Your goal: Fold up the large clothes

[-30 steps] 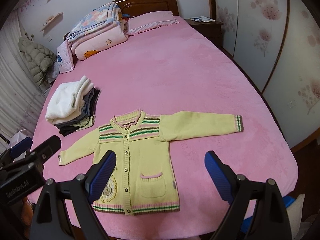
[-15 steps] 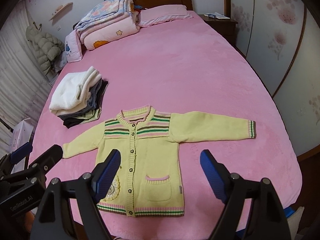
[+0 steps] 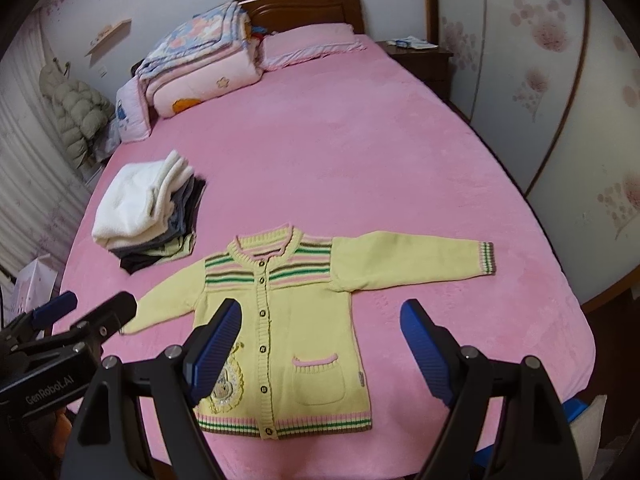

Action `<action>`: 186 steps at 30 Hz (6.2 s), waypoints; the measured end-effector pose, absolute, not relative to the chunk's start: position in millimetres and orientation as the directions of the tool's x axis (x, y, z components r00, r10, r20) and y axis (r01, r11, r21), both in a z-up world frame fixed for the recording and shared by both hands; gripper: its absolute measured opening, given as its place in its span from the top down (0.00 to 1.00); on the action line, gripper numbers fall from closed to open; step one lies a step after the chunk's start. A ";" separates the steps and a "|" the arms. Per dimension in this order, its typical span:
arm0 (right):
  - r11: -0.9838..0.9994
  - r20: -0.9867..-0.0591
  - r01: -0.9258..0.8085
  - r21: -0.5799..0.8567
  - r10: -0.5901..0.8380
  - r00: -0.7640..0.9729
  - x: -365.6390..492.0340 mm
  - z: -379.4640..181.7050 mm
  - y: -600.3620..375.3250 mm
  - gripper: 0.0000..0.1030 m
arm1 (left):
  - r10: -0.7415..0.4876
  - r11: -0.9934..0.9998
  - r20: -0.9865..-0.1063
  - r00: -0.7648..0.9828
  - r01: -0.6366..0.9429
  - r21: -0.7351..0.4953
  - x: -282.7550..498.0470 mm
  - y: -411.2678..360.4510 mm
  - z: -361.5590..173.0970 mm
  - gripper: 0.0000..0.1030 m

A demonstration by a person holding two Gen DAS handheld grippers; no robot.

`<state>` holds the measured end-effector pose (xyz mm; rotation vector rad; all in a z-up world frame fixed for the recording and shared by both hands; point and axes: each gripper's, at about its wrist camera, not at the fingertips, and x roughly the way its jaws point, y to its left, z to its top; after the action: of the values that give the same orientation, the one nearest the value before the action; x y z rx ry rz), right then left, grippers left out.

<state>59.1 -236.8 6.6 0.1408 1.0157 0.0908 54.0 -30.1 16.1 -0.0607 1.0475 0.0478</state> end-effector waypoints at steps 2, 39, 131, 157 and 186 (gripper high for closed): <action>0.988 -0.831 0.006 0.154 0.126 0.541 56.3 13.9 -237.5 0.20 | 0.005 0.998 -0.864 0.503 -0.053 -0.025 53.3 -31.4 19.6 0.01; 0.914 -0.919 0.310 0.262 0.137 0.370 116.9 -132.8 -430.0 0.20 | -0.006 0.985 -0.891 0.454 0.154 0.072 165.3 -221.5 -79.4 0.01; 0.983 -0.941 -0.002 0.184 0.177 0.289 143.1 -241.5 -203.6 0.61 | -0.322 0.930 -0.915 0.242 -0.100 -0.354 204.9 71.7 -312.4 0.72; 0.995 -0.941 -0.094 0.031 0.061 0.334 195.3 -282.7 -232.4 0.64 | -0.148 0.949 -0.936 0.320 -0.222 -0.225 197.3 50.9 -306.0 0.69; 0.954 -0.881 -0.284 0.095 0.213 0.422 146.6 -136.6 -97.0 0.62 | -0.078 0.936 -0.922 0.380 -0.291 -0.199 112.6 134.2 -168.3 0.16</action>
<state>146.6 -97.0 -136.6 -0.0727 1.0923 0.3116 112.6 134.2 -168.3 -0.3563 1.1803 0.1392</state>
